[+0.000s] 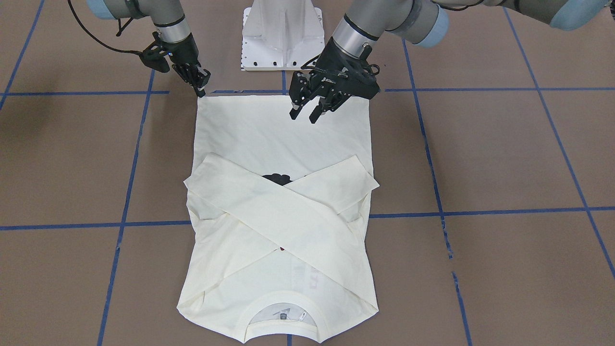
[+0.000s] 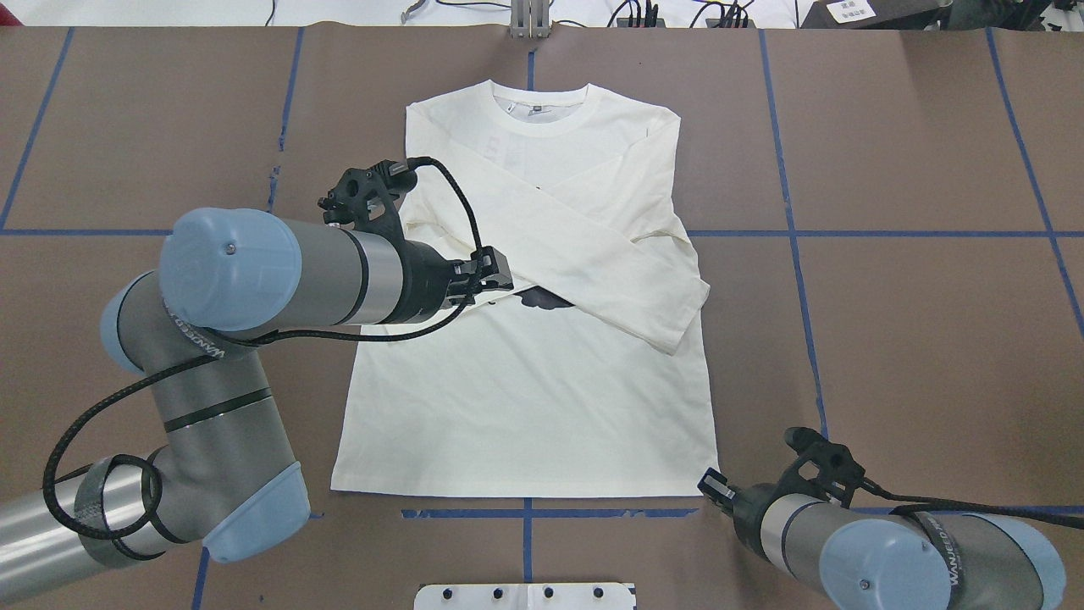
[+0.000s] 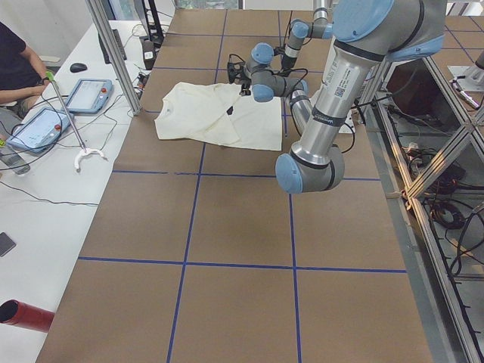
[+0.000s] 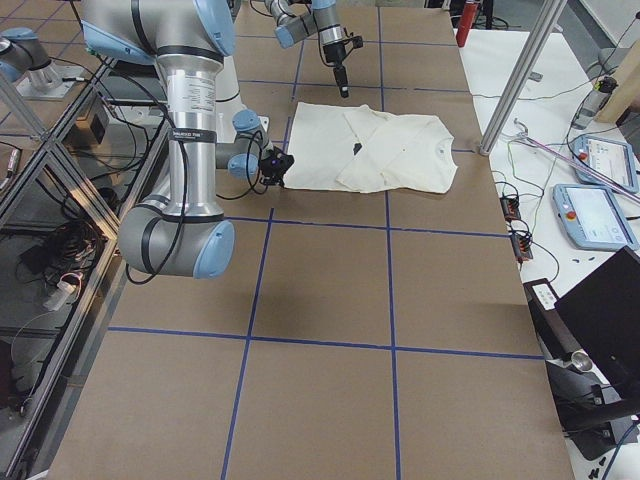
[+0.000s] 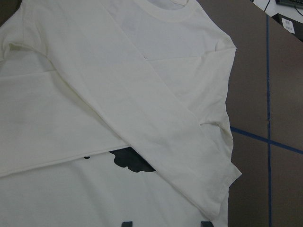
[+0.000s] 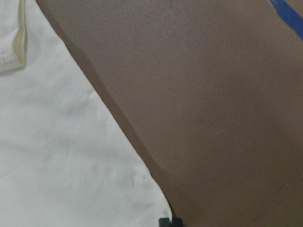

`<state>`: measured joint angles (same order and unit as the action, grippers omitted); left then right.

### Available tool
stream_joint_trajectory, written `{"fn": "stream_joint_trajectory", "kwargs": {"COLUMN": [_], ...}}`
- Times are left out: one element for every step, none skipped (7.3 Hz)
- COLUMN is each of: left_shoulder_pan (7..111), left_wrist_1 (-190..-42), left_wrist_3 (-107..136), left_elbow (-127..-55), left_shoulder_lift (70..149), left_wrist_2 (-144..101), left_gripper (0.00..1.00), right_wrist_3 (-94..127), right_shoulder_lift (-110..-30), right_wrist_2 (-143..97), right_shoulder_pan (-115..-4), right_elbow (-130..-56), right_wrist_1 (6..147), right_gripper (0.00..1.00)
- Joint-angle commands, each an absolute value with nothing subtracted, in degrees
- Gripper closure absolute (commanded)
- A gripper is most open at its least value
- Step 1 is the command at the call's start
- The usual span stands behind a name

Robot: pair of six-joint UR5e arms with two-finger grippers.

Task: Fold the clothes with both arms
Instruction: 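Release the sleeve with the left gripper while the right gripper moves to the hem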

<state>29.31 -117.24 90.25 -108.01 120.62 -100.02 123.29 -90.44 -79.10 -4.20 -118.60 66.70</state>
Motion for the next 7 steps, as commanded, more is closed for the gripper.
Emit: {"fn": "stream_joint_trajectory", "kwargs": {"left_shoulder_pan": [29.36, 29.36, 28.83, 27.00, 26.20, 24.36, 23.39], "left_wrist_1": [-117.16, -116.81, -116.72, -116.46, -114.89, -109.57, -106.47], "left_wrist_3": [90.26, 90.44, 91.92, 97.42, 98.08, 100.00, 100.80], "left_elbow": [-109.50, -111.25, -113.53, -113.21, -114.25, -114.26, -115.13], "left_shoulder_lift": [118.23, 114.21, 110.25, 107.52, 104.62, 104.33, 103.80], "left_wrist_2": [-100.19, -100.28, -100.46, -100.28, -100.37, -100.20, -100.20], "left_gripper": [0.42, 0.42, 0.42, 0.42, 0.42, 0.42, 0.42], "right_wrist_3": [123.22, 123.14, 123.13, 123.05, 122.96, 122.87, 122.87], "right_shoulder_lift": [-90.44, -90.79, -91.49, -93.23, -95.08, -95.45, -95.54], "right_wrist_2": [-79.19, -79.28, -79.36, -79.54, -79.54, -79.63, -79.63], "right_shoulder_pan": [-4.39, -4.66, -4.75, -4.75, -4.75, -4.75, -4.75], "right_elbow": [-119.00, -120.57, -122.50, -123.65, -124.79, -125.33, -125.51], "right_wrist_1": [66.71, 66.62, 66.71, 66.71, 66.62, 66.62, 66.62], "right_gripper": [1.00, 1.00, 1.00, 1.00, 1.00, 1.00, 1.00]}}
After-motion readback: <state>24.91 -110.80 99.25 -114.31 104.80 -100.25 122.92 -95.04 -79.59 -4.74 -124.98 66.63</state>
